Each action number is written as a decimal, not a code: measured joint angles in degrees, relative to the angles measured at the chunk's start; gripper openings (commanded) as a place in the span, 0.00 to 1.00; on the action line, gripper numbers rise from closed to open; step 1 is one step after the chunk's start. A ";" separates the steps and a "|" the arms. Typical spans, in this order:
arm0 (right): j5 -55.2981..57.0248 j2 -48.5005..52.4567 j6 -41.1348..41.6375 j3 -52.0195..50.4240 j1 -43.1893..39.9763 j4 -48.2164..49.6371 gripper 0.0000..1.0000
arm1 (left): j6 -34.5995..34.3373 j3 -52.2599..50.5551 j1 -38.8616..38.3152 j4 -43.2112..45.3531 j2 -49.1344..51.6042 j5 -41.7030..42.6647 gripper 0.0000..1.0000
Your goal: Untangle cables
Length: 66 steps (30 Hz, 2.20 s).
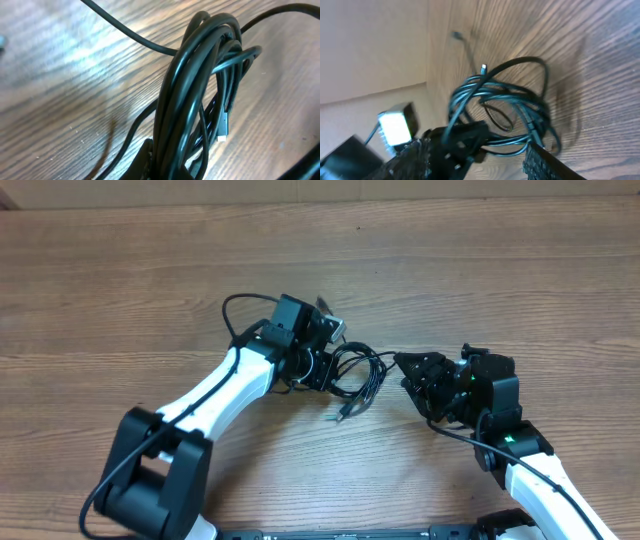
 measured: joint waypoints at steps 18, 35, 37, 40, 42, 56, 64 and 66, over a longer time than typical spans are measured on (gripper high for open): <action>0.24 8.87 8.24 0.02 7.13 13.42 0.13 | 7.78 0.59 -2.62 -4.55 -2.03 0.57 0.04; -3.06 9.57 6.99 0.00 4.74 19.74 0.04 | 4.74 0.61 -2.86 -3.37 -2.03 -4.46 0.04; -3.72 8.92 6.97 0.00 2.38 21.68 0.04 | 4.72 0.61 -2.86 -3.37 -2.03 -4.61 0.04; -4.59 7.91 8.00 0.00 -1.29 22.47 0.04 | 4.74 0.61 -2.86 -3.30 -2.05 -4.61 0.04; -5.25 7.78 9.35 0.00 -3.50 22.51 0.04 | 4.76 0.61 -2.86 -3.30 -2.05 -4.68 0.05; -3.41 7.78 17.90 0.00 -6.40 13.55 0.04 | 8.94 0.61 -2.84 -5.92 -2.05 -6.93 0.04; -2.32 7.78 10.97 0.02 -6.45 8.63 0.04 | 10.60 6.32 2.05 -7.98 -2.05 -8.11 0.04; -1.97 7.78 8.81 0.02 -6.45 6.58 0.04 | 10.58 9.49 4.02 -8.31 -2.12 -5.79 0.04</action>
